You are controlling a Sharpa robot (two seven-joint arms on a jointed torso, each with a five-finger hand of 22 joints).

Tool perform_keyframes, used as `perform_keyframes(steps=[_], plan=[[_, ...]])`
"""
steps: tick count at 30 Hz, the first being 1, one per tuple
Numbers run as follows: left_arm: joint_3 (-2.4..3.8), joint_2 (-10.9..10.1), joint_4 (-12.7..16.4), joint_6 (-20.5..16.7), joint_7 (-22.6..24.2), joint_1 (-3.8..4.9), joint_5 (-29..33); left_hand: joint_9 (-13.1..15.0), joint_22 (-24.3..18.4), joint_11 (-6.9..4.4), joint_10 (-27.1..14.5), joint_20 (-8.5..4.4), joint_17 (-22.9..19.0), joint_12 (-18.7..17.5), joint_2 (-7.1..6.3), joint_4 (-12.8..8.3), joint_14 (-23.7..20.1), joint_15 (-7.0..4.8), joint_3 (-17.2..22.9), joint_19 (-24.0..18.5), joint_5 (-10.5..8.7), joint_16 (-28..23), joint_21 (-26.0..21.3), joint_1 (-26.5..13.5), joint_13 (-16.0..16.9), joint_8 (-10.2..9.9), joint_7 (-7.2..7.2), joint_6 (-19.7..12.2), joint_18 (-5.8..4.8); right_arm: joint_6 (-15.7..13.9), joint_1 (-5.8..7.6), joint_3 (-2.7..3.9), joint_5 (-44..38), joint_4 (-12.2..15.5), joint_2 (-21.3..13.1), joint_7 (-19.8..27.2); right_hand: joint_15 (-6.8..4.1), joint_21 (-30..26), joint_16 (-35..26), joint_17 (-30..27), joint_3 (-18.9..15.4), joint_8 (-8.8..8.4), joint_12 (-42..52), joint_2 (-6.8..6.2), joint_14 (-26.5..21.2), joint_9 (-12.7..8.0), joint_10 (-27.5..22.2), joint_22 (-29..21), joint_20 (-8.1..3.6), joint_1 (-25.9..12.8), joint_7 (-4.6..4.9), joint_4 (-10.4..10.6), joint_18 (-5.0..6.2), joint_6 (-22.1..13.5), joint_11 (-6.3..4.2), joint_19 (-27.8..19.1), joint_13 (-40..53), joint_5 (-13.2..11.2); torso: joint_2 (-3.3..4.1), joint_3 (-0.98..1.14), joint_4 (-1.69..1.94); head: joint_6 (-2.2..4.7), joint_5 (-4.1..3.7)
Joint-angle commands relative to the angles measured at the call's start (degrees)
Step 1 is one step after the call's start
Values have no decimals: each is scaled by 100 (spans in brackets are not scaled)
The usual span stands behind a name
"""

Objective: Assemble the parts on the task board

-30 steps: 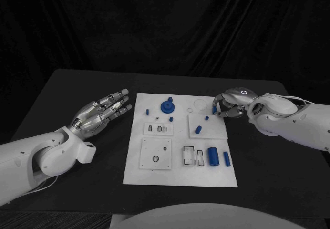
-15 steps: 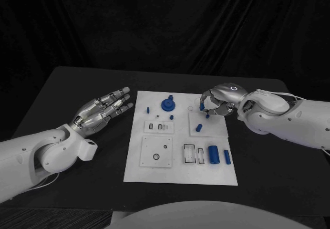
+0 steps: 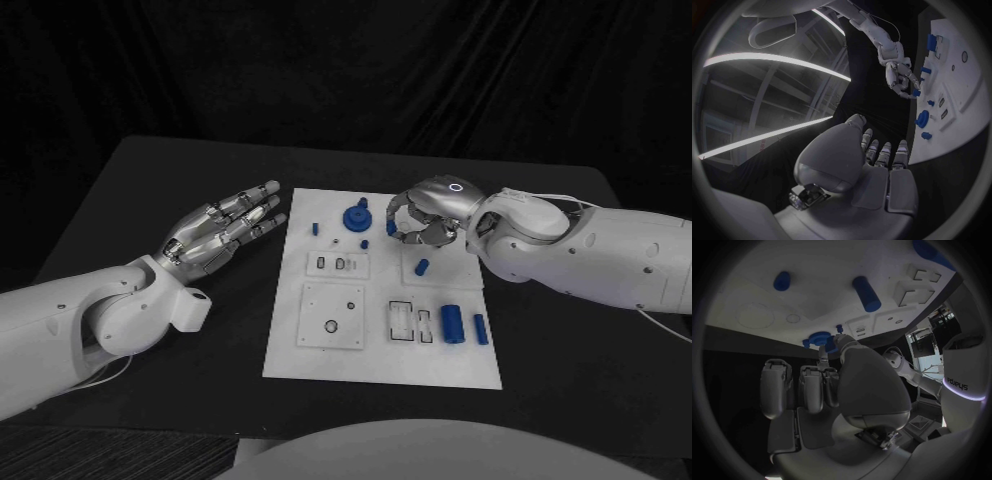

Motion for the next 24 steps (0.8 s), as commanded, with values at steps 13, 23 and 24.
perform_keyframes(steps=[13,23,24], plan=[[4,35,8,92,12,-2,-5,-5,-5,16,-40,35,-3,20,-9,10,-19,38,39,-19,1,-26,-35,38,-7,-14,-3,-50,84,154,-53,4,-158,-1,480,-161,25,-57,-58,1182,60,-62,20,-7,522,-22,600,1252,-6,47,38,-68,-30,-52,0,243,1509,134,8,0,0,-39,69],[5,53,14,104,8,-2,-5,-5,-5,16,-40,35,-3,20,-9,10,-19,38,39,-19,1,-26,-35,38,-7,-14,-3,-50,84,388,-89,4,-215,17,569,-402,40,-103,-85,1146,91,-92,20,-6,514,-38,600,1237,7,47,63,-108,-19,-74,18,225,1509,196,5,-10,-17,-65,110],[5,53,14,104,10,-2,-5,-5,-5,16,-40,35,-3,20,-9,10,-19,38,39,-19,1,-26,-35,38,-7,-14,-3,-50,84,402,-96,4,-216,17,575,-419,40,-102,-85,1146,91,-93,20,-6,514,-38,600,1238,7,46,64,-109,-19,-75,19,226,1509,198,5,-11,-19,-68,113]])
